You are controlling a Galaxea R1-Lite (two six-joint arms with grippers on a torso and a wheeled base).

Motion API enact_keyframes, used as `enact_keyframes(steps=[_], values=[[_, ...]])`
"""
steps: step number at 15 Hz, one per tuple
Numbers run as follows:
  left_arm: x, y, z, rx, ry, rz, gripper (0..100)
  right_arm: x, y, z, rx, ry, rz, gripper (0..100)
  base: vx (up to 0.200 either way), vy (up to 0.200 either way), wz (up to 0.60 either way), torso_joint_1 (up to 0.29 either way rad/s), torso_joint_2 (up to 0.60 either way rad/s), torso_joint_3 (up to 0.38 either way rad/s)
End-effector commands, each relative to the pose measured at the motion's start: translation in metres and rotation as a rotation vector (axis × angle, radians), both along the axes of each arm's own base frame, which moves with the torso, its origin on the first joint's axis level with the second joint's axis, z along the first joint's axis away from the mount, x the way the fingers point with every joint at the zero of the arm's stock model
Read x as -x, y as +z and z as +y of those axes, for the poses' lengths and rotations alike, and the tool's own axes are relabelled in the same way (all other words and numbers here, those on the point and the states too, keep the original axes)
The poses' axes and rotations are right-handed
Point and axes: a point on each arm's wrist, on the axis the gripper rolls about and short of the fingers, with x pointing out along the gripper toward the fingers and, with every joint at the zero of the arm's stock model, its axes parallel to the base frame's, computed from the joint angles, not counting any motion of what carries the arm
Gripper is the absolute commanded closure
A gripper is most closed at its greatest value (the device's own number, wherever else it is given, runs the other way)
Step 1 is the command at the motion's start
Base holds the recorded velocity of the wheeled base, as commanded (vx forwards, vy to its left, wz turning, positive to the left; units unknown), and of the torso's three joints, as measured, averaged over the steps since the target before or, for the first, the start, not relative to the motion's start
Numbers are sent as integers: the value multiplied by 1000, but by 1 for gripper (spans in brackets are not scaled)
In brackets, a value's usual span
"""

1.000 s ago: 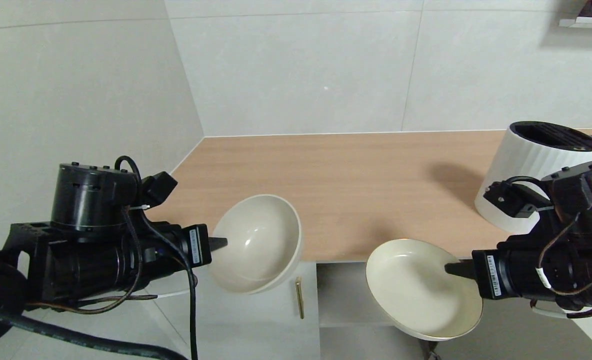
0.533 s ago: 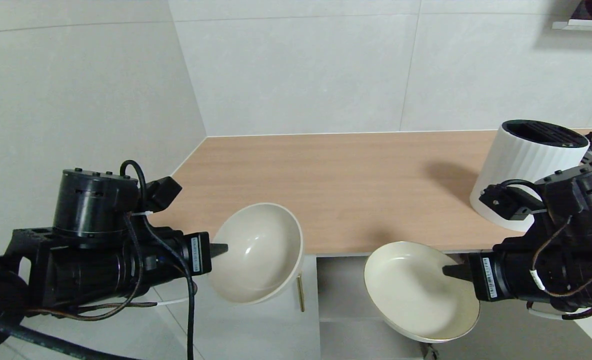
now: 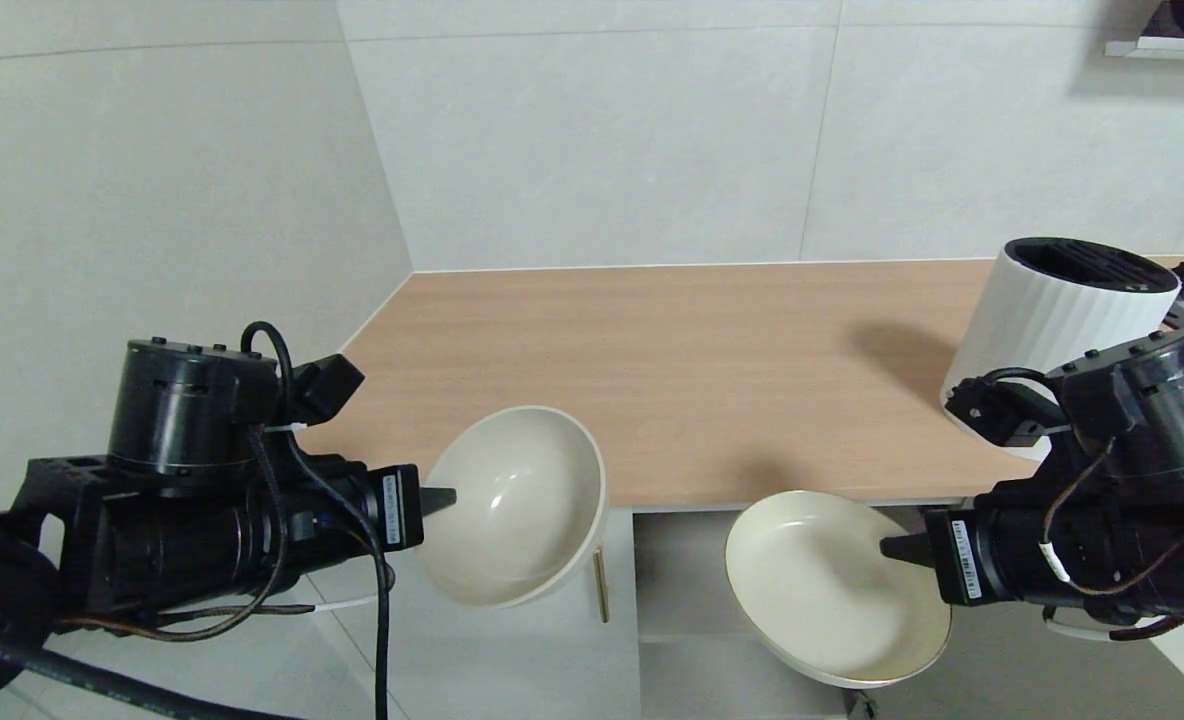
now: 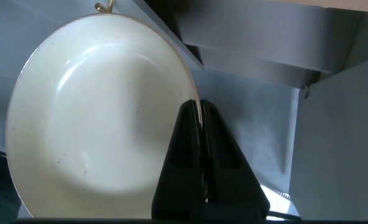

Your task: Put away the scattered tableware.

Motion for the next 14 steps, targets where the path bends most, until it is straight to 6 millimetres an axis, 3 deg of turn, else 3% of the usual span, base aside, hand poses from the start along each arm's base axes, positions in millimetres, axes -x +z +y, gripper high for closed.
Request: enact_keyframes(steps=[1,14], values=[[0,-1,0,-1,1,4,100,-1,-2,1,4,1,7,100,0,0,0,-129,295,178],[0,-1,0,2,-1,5,100,-3,-4,1,8,-1,15,100,0,0,0,-197,481,277]])
